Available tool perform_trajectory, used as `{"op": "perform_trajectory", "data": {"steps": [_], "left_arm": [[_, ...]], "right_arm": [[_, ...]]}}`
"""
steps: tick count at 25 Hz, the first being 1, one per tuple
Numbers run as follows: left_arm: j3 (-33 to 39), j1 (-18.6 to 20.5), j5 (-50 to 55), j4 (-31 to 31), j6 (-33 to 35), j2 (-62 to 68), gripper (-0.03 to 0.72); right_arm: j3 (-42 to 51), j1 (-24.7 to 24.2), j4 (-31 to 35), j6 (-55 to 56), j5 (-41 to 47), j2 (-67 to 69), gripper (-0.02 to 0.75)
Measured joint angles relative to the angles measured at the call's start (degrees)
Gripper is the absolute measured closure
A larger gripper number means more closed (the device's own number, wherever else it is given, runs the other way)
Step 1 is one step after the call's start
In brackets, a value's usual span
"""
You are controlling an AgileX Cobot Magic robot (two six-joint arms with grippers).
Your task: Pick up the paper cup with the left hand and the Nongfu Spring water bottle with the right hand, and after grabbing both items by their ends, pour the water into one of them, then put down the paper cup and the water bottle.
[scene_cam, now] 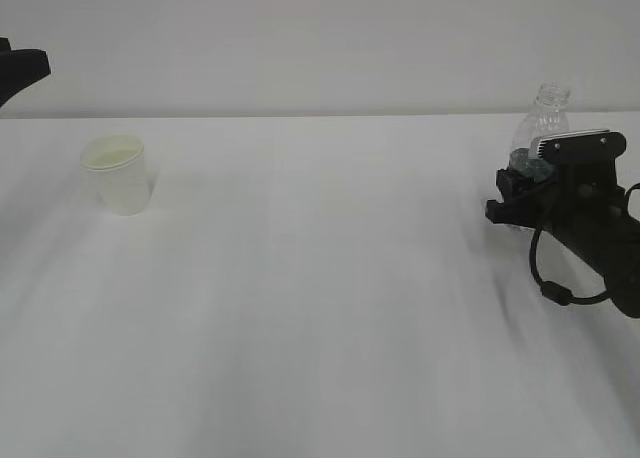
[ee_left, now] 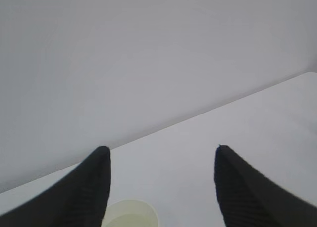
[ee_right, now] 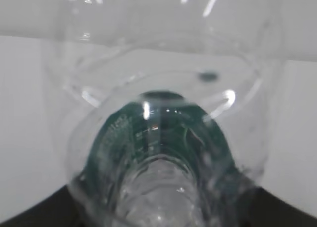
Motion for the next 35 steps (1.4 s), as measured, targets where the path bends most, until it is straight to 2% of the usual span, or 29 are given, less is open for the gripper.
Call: {"op": "perform_trajectory", "data": {"steps": [19, 27, 35], "left_arm": [[0.0, 0.0, 0.0, 0.13, 0.0, 0.0, 0.225], [0.0, 0.0, 0.0, 0.13, 0.0, 0.0, 0.225], [0.0, 0.0, 0.0, 0.13, 0.0, 0.0, 0.227]], "right_arm": [[-0.23, 0.0, 0.31, -0.32, -3.79, 3.2, 0.372], [-0.31, 0.0, -1.14, -0.32, -5.5, 3.2, 0.195], [2.63, 0.0, -1.14, -0.22, -9.23, 3.2, 0.178]]}}
